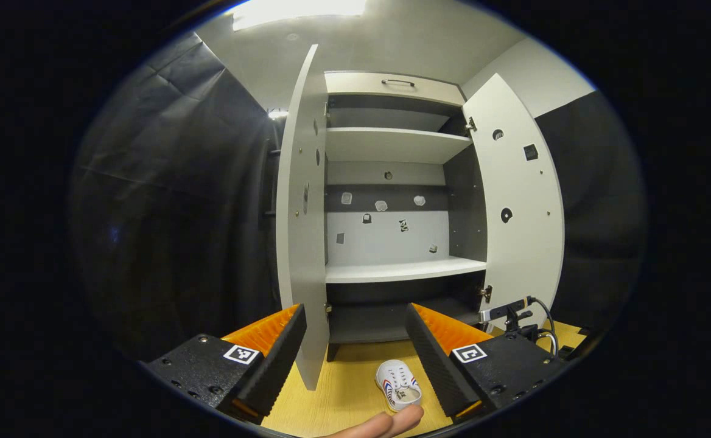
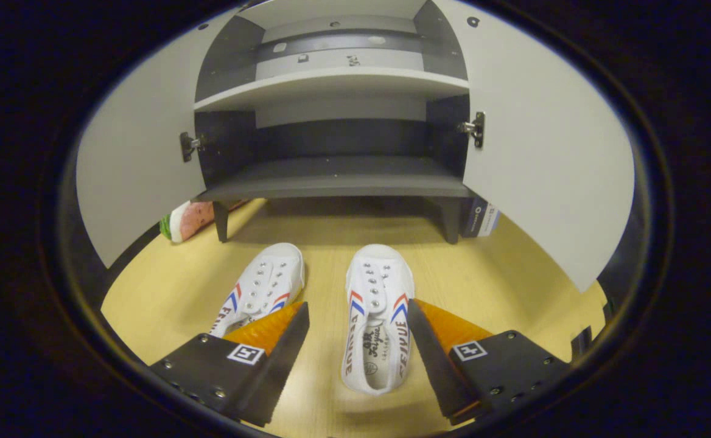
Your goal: Grab one shoe with the right hand and put it into the shoe cabinet, grab the other shoe with the left hand and put it into the shoe cabinet; then close the right door with the right hand and the left door with the left hand.
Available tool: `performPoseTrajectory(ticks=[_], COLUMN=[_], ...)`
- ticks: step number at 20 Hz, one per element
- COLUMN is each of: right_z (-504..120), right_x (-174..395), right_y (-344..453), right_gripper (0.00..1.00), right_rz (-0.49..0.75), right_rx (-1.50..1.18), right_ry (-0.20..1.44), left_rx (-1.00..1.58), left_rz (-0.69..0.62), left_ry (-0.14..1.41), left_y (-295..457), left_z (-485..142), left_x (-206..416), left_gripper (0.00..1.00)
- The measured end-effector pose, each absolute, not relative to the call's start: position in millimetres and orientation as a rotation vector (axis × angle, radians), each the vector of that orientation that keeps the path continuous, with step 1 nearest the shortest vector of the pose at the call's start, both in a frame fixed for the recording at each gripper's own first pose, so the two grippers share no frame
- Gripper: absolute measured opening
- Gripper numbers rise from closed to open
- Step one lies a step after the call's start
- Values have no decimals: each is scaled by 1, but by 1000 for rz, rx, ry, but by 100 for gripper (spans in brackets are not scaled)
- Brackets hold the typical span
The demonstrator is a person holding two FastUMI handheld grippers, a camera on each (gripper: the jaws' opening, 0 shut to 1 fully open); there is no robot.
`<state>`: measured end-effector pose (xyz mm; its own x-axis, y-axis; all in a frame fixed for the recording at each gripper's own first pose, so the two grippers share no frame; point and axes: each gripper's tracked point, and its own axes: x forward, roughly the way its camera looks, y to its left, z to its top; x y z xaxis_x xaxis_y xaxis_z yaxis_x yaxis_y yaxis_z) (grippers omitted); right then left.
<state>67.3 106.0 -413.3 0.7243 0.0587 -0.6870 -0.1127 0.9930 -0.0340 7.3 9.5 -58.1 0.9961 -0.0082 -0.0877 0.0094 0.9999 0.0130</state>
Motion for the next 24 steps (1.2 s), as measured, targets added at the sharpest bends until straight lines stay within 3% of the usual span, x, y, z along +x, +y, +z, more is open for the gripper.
performPoseTrajectory(ticks=[1, 2, 5, 6, 7, 9, 10, 11, 12, 16, 24], right_z=[-423, -434, -452, -462, -465, -473, -471, -461, -465, -450, -416], right_x=[67, 65, 68, 69, 70, 85, 85, 78, 86, 90, 91], right_y=[107, 113, 112, 105, 109, 108, 112, 116, 116, 108, 103], right_gripper=[90, 76, 69, 43, 33, 31, 13, 12, 1, 1, 1], right_rz=[89, 109, 79, 37, 42, 43, 44, 83, 87, 95, 147], right_rx=[-66, -54, -63, -69, -55, -30, -35, -14, -13, 14, 62], right_ry=[777, 807, 854, 873, 883, 858, 844, 830, 792, 638, 510], left_rx=[10, 9, 1, -1, 0, -3, -7, -9, -9, 7, 5], left_rz=[-7, -9, -16, -19, -23, -17, -18, -22, -27, -31, -44], left_ry=[92, 100, 120, 125, 130, 137, 139, 142, 145, 130, 133], left_y=[11, 12, 12, 12, 11, 13, 12, 11, 10, 10, 4], left_z=[-60, -64, -71, -74, -76, -79, -81, -82, -84, -82, -86], left_x=[8, 10, 12, 12, 13, 15, 14, 13, 13, 10, 7], left_gripper=[99, 99, 99, 100, 99, 99, 100, 100, 100, 100, 99])
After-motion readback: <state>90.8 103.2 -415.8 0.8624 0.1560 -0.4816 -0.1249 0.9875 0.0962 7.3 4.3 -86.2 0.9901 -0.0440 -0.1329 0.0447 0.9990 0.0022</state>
